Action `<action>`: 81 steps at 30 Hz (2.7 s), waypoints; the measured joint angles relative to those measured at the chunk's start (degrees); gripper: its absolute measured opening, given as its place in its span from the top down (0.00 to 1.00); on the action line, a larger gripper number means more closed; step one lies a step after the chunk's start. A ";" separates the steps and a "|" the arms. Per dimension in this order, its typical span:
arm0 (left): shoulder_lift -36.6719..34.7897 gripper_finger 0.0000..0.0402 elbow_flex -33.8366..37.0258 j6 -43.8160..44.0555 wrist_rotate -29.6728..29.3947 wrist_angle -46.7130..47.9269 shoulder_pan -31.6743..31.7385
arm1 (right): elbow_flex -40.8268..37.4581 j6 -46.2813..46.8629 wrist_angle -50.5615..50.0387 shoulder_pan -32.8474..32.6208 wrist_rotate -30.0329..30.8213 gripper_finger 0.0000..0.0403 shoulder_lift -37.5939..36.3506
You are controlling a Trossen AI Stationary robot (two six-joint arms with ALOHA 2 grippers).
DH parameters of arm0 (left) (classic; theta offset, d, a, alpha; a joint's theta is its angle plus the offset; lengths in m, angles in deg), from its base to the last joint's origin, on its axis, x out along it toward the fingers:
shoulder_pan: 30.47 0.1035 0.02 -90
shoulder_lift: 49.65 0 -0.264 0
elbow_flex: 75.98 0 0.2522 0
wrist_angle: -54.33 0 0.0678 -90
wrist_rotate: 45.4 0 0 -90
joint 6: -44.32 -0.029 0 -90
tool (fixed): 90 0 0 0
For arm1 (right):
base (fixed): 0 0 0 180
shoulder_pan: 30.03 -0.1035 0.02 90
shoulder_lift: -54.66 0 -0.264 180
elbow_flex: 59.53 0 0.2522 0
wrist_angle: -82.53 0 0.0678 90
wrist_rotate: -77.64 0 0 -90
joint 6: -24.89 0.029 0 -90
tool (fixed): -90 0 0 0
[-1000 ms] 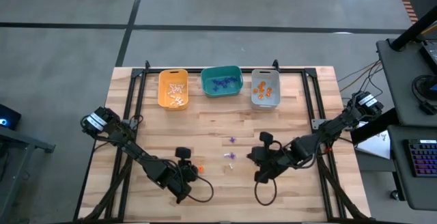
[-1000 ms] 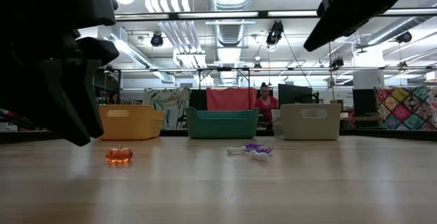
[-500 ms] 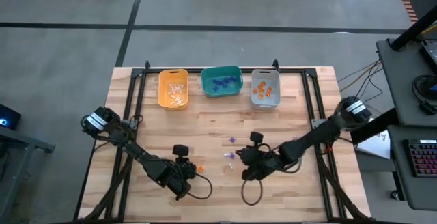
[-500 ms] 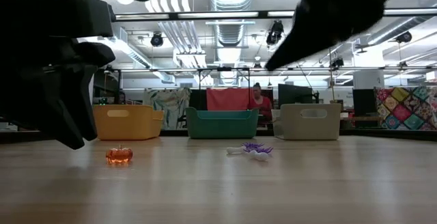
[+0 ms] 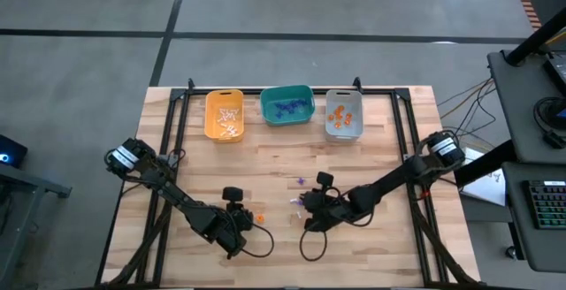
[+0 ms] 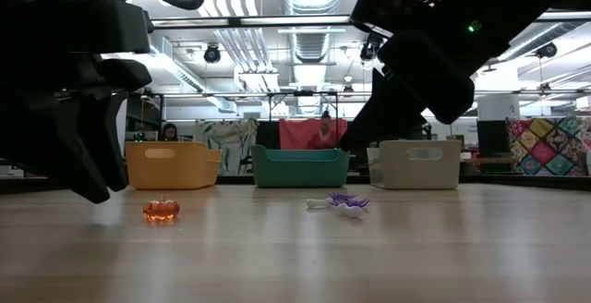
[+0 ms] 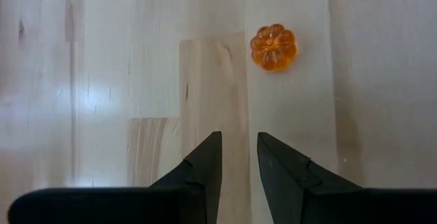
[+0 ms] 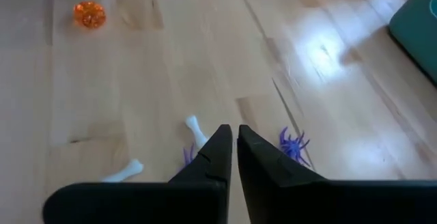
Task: Sort Halloween decoration
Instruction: Put the violet spider toy into the green bin
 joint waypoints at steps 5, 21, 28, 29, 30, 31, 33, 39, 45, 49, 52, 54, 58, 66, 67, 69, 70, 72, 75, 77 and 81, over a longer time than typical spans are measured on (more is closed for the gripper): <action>-0.01 0.81 0.02 -0.39 0.00 0.18 -0.03 | 0.00 1.78 -0.93 0.00 -0.06 0.86 0.12; -4.04 0.87 -2.90 -18.98 -13.62 -1.85 3.04 | 4.22 11.06 -15.98 -0.02 -2.00 0.91 -5.42; -4.09 0.99 -2.60 -23.57 -13.69 -6.02 8.92 | 4.16 19.33 -20.99 -0.17 -8.51 0.98 -10.81; -4.09 0.99 -2.60 -24.76 -13.65 -8.33 9.49 | 4.02 20.34 -20.97 -0.17 -9.61 0.98 -11.31; -4.09 0.99 -2.58 -26.32 -13.48 -10.94 9.94 | 3.85 21.30 -20.79 -0.17 -10.44 0.98 -11.76; -4.09 0.99 -2.52 -28.03 -12.80 -14.38 10.32 | 3.57 22.00 -20.75 -0.26 -11.12 0.98 -12.17; -4.09 1.00 -2.12 -31.33 -10.48 -21.14 11.07 | 2.97 23.70 -20.55 -0.44 -11.81 0.98 -12.69; -3.79 1.00 0.35 -35.01 -4.00 -36.68 13.00 | -0.07 30.34 -19.15 -0.92 -12.09 0.98 -12.37; -1.06 1.00 0.87 -34.92 -3.57 -46.26 13.94 | -4.26 32.33 -8.49 -0.76 -13.42 0.98 -10.52; 1.83 1.00 0.94 -34.77 -3.23 -49.22 14.03 | -5.46 32.50 -4.94 -0.42 -13.57 0.98 -9.08; 4.06 1.00 0.94 -33.93 -3.19 -51.53 14.13 | -6.09 33.43 -3.11 0.01 -13.53 0.98 -7.96; 5.80 1.00 0.92 -33.60 -3.19 -53.62 14.29 | -6.37 33.87 -3.38 0.34 -13.47 0.98 -7.16; 8.26 1.00 0.76 -33.51 -3.20 -55.40 14.87 | -6.78 34.04 -1.59 0.67 -13.51 0.98 -5.94; 11.38 1.00 0.52 -32.85 -2.49 -58.19 16.69 | -6.92 37.53 -0.06 1.56 -13.07 0.98 -5.51; 11.83 1.00 0.55 -32.84 -2.38 -58.54 16.93 | -6.95 37.67 0.19 1.57 -13.07 0.98 -5.51; 12.87 1.00 0.55 -32.46 -0.68 -60.08 17.49 | -6.93 38.11 0.87 1.62 -13.11 0.96 -5.51; 13.03 1.00 0.60 -32.03 -0.11 -59.89 17.63 | -6.93 38.46 0.88 1.65 -13.14 0.95 -5.51; 13.31 1.00 0.62 -31.31 0.51 -60.31 17.89 | -6.93 39.63 0.70 1.73 -13.60 0.93 -5.36; 13.45 1.00 0.63 -31.09 0.59 -60.27 18.00 | -6.94 42.03 0.52 1.81 -14.84 0.87 -4.81; 13.90 1.00 0.63 -30.65 1.79 -60.52 18.29 | -6.97 42.40 0.38 1.82 -15.01 0.83 -4.62; 15.10 1.00 0.66 -29.34 3.23 -62.00 18.89 | -6.95 43.22 0.96 2.18 -15.02 0.75 -4.64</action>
